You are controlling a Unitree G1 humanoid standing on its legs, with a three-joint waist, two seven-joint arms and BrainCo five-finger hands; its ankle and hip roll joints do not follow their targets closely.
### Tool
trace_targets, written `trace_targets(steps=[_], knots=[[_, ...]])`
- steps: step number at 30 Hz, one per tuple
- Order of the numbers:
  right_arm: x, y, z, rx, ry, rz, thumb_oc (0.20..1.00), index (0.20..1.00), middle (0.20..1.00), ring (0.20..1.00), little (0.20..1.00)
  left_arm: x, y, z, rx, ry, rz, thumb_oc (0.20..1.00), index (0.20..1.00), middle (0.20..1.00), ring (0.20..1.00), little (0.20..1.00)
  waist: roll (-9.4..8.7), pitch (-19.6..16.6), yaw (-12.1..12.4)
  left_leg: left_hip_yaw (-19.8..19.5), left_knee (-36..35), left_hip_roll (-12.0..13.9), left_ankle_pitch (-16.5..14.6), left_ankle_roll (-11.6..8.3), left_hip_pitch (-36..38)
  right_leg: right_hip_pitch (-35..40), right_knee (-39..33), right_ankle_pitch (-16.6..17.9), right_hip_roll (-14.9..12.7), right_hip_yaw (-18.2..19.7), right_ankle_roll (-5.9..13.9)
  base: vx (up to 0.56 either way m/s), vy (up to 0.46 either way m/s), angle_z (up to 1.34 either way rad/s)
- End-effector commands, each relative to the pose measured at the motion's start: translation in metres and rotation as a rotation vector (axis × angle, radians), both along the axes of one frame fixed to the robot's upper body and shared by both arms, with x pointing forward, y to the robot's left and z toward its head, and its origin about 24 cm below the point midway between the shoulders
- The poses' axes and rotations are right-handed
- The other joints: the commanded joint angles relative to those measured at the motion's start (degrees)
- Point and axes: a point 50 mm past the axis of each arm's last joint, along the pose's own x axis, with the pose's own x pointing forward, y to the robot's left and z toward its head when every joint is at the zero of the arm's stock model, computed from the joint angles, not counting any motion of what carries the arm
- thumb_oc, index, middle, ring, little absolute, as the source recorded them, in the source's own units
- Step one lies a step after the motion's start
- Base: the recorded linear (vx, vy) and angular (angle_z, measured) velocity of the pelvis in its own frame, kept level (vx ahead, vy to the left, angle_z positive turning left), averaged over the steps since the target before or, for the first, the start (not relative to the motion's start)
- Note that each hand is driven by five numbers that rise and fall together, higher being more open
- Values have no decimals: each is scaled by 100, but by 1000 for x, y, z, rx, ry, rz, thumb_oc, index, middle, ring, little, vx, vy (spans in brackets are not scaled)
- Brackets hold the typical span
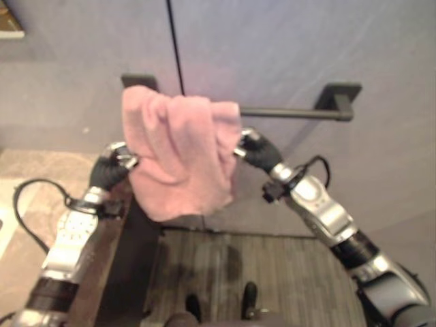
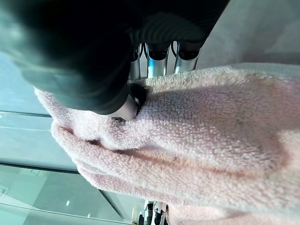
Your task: Put brush and paste in cup on sink, flatten towel.
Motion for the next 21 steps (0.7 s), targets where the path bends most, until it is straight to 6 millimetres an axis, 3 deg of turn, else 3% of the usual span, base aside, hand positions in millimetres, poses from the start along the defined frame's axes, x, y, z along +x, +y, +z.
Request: trace_targets(steps=[1,6,9,11,13,14,15,18,19,20,21], knots=[[-9,4,36,103,-169,39,200,200,200,200,200,2,7,24,56,-117,27,200,200,200,200,200,-225,-68,13,-85,73,-51,-415,137,212,263,-9,12,-526,-33,543,0,0,0],[-9,-10,45,100,-257,-62,200,200,200,200,200,-1,5,30,21,-169,46,200,200,200,200,200,-219,-80,1,-104,73,-37,-422,137,202,253,-9,-3,-518,-23,537,0,0,0],[-8,-21,38,128,-261,-158,200,200,200,200,200,-2,-4,20,-67,-161,46,200,200,200,200,200,-194,-74,-55,-108,73,-29,-443,142,219,273,-9,-20,-507,-23,533,4,-5,2],[-12,-19,38,-7,-319,-139,200,200,200,200,200,-2,-10,25,31,-172,15,200,200,200,200,200,-181,-88,-78,-111,73,-21,-439,131,214,268,-9,-36,-495,-1,528,2,-14,-2],[-13,-31,43,73,-330,-206,200,200,200,200,200,-3,-11,23,-63,-177,6,200,200,200,200,200,-164,-115,-102,-97,73,-19,-455,135,248,299,-9,-50,-492,7,522,16,-11,-2],[-10,-35,34,113,-281,-234,200,200,200,200,200,-1,-14,16,-137,-158,13,200,200,200,200,200,-156,-122,-127,-90,73,-17,-462,137,266,313,-9,-52,-491,8,515,0,0,0],[-9,-35,29,97,-275,-256,200,200,200,200,200,-1,-18,13,-120,-149,9,200,200,200,200,200,-147,-141,-132,-72,73,-17,-453,140,253,286,-9,-48,-485,30,508,0,0,0],[-17,-38,36,44,-345,-249,200,200,200,200,200,-5,-21,24,-36,-193,-25,200,200,200,200,200,-125,-153,-156,-83,73,-5,-448,129,260,299,-9,-73,-476,34,498,12,-9,-2],[-19,-46,28,78,-310,-284,200,200,200,200,200,-9,-23,14,-169,-166,-33,200,200,200,200,200,-107,-162,-198,-82,73,1,-468,131,311,346,-9,-100,-469,26,490,30,-28,-3],[-19,-46,28,78,-311,-284,200,200,200,200,200,-9,-23,14,-169,-166,-33,200,200,200,200,200,-110,-169,-192,-75,73,-1,-459,132,299,331,-9,-92,-470,33,486,25,-49,1],[-20,-46,21,18,-303,-287,200,200,200,200,200,-7,-28,7,-18,-127,-41,200,200,200,200,200,-80,-169,-218,-72,73,8,-449,117,312,343,-9,-104,-445,54,471,2,-38,3]])
